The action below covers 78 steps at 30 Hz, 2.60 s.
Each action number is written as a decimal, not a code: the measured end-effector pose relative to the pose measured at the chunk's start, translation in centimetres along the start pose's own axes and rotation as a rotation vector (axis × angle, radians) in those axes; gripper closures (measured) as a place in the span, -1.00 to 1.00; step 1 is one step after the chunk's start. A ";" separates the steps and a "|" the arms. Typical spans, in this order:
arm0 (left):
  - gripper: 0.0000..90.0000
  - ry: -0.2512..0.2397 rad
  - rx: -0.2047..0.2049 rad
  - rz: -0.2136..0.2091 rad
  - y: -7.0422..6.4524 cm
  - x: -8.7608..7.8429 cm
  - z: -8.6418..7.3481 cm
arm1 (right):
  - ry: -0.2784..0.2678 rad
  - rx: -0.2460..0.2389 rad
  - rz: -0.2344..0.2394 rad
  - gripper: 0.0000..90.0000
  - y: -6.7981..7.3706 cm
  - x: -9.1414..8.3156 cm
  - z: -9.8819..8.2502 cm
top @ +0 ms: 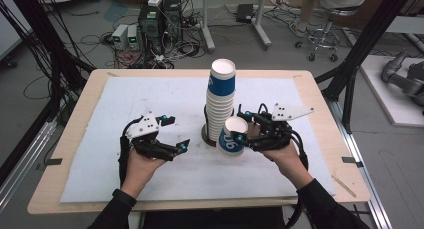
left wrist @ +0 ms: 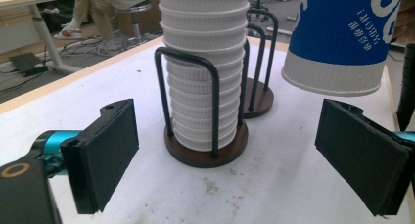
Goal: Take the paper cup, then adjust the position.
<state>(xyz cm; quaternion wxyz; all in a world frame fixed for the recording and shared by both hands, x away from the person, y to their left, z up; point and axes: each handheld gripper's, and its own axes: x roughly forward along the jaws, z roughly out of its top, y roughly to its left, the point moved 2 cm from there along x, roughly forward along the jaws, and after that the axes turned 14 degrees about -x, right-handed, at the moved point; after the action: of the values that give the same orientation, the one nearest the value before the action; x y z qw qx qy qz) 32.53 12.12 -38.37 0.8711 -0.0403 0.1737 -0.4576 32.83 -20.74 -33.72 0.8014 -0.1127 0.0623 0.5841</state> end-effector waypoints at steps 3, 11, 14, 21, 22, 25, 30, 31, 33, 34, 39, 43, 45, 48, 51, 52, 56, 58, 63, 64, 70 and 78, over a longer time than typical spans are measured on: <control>-0.80 0.018 0.011 -0.006 -0.1 0.4 -0.1 | 0.000 0.001 0.003 -0.30 0.1 0.0 0.0; -0.80 0.012 0.018 -0.114 -1.9 1.4 0.1 | -0.004 -0.006 0.009 -0.30 0.4 0.0 0.2; -0.80 0.019 0.018 -0.169 -2.7 2.1 0.0 | -0.001 -0.004 0.015 -0.30 0.5 0.0 0.2; -0.80 0.033 0.038 -0.276 -4.7 3.5 0.0 | -0.003 -0.013 0.020 -0.30 0.7 0.1 0.1; -0.80 0.034 0.037 -0.288 -4.9 3.7 0.0 | -0.003 -0.014 0.022 -0.30 0.8 0.1 0.1; -0.80 0.050 0.046 -0.319 -5.5 4.1 -0.1 | -0.002 -0.014 0.026 -0.30 0.9 0.1 0.1; -0.83 0.062 0.018 -0.327 -5.9 5.1 -0.3 | -0.003 -0.014 0.037 -0.30 1.0 0.3 0.1; -0.83 0.065 0.013 -0.332 -5.9 5.2 -0.3 | -0.002 -0.018 0.039 -0.30 1.1 0.4 0.1; -0.83 0.074 0.014 -0.338 -6.0 5.6 -0.3 | -0.001 -0.022 0.049 -0.30 1.4 0.5 0.1; -0.83 0.075 0.014 -0.341 -6.1 5.7 -0.3 | 0.000 -0.028 0.053 -0.30 1.5 0.7 0.2; -0.83 0.088 0.012 -0.359 -6.5 6.3 -0.5 | 0.004 -0.040 0.081 -0.30 2.2 1.2 0.3; -0.83 0.106 0.012 -0.370 -6.6 6.7 -0.6 | 0.009 -0.043 0.100 -0.30 2.7 1.7 0.3; -0.83 0.113 0.008 -0.375 -6.6 6.9 -0.8 | 0.007 -0.050 0.103 -0.30 2.8 1.9 0.3; -0.83 0.117 0.008 -0.373 -6.7 7.0 -0.9 | 0.010 -0.048 0.112 -0.30 3.1 2.1 0.2; -0.82 0.126 0.004 -0.373 -6.6 7.1 -1.1 | 0.008 -0.043 0.112 -0.30 3.1 2.2 0.2; -0.81 0.130 0.005 -0.372 -6.6 7.2 -1.1 | 0.007 -0.040 0.115 -0.30 3.1 2.2 0.2; -0.63 0.132 0.003 -0.376 -6.5 7.1 -1.2 | -0.002 -0.035 0.117 -0.30 3.1 2.3 0.2; -0.60 0.129 0.004 -0.373 -6.5 7.1 -1.2 | -0.003 -0.036 0.117 -0.30 3.1 2.3 0.2; -0.56 0.133 0.010 -0.373 -6.4 6.9 -1.1 | -0.003 -0.030 0.119 -0.30 3.0 2.3 0.2; -0.55 0.134 0.011 -0.373 -6.4 6.9 -1.1 | -0.004 -0.033 0.119 -0.30 3.0 2.3 0.2; -0.51 0.172 0.043 -0.372 -6.2 6.6 -0.6 | 0.006 -0.013 0.124 -0.51 2.6 1.8 0.5; -0.49 0.271 0.094 -0.328 -6.3 6.5 -0.1 | 0.107 -0.035 0.174 -0.55 1.7 0.7 1.7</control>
<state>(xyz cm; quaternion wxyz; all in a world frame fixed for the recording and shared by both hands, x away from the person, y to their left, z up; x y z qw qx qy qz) 30.90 3.22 -38.76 0.7546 0.0346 0.2587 -0.6020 31.42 -19.16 -32.48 0.7413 -0.1520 0.1043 0.6454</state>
